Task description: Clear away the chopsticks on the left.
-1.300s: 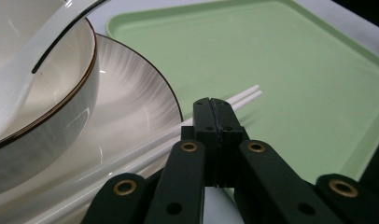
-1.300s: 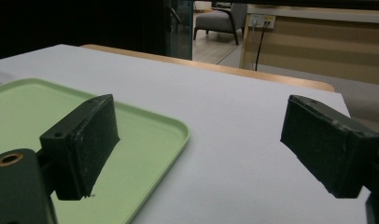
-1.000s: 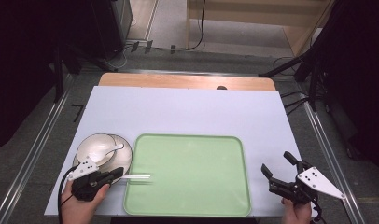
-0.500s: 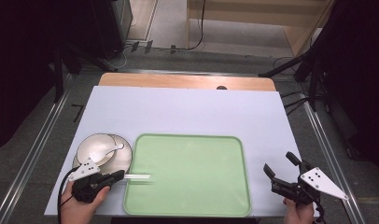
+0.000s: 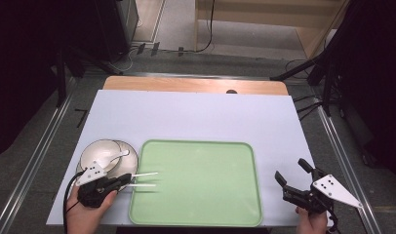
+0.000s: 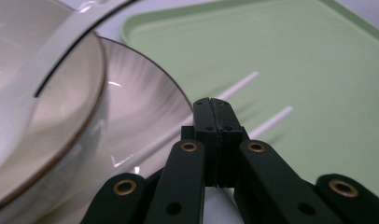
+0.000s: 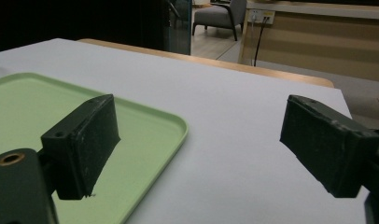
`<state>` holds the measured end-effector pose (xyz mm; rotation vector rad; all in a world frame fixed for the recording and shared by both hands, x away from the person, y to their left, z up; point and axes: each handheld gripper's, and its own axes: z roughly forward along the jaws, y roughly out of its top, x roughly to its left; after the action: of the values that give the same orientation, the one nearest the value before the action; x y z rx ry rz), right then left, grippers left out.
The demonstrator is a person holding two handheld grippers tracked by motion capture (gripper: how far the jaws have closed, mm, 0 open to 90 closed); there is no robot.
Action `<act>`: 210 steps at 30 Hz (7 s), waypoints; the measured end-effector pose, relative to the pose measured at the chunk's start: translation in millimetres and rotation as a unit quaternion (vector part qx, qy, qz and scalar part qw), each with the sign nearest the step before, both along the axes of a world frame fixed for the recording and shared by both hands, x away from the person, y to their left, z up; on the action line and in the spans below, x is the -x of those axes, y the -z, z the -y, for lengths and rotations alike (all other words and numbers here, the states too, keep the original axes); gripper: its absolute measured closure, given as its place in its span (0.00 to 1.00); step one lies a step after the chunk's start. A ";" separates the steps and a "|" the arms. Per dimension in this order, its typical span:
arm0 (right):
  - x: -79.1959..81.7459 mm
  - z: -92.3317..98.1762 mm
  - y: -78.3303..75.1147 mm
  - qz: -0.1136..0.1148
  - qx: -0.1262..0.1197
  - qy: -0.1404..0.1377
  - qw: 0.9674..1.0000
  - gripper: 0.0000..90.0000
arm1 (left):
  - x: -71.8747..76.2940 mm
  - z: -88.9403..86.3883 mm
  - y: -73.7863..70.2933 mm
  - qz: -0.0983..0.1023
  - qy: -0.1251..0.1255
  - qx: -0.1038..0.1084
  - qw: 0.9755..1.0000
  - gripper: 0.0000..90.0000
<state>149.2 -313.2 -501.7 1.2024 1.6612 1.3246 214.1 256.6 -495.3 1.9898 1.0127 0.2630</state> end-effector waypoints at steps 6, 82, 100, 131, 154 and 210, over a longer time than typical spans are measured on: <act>0.7 1.0 -0.1 -0.001 -0.001 0.001 1.000 0.13 | 5.9 6.6 4.6 -0.019 0.040 -0.024 0.999 1.00; -2.3 2.1 1.7 -0.012 0.012 -0.002 1.000 0.13 | 6.1 -53.2 -17.8 -0.025 -0.015 -0.126 0.992 0.88; -2.7 2.7 2.2 -0.012 0.012 -0.002 1.000 0.13 | 3.2 -25.8 -10.0 -0.027 0.032 -0.178 0.983 0.94; -0.6 5.9 1.2 -0.010 0.007 0.003 1.000 0.13 | 5.6 88.8 18.3 -0.089 0.037 -0.079 0.992 0.89; -1.4 6.0 1.4 -0.011 0.008 0.000 1.000 0.13 | -20.4 110.2 21.2 -0.048 -0.035 -0.098 0.993 1.00; -1.8 4.8 1.3 -0.013 0.009 -0.005 1.000 0.13 | 2.0 29.6 -13.9 -0.008 0.010 0.001 1.000 0.32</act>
<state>151.0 -318.0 -503.0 1.2065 1.6969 1.3020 212.1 227.1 -481.4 2.0018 1.0013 0.2359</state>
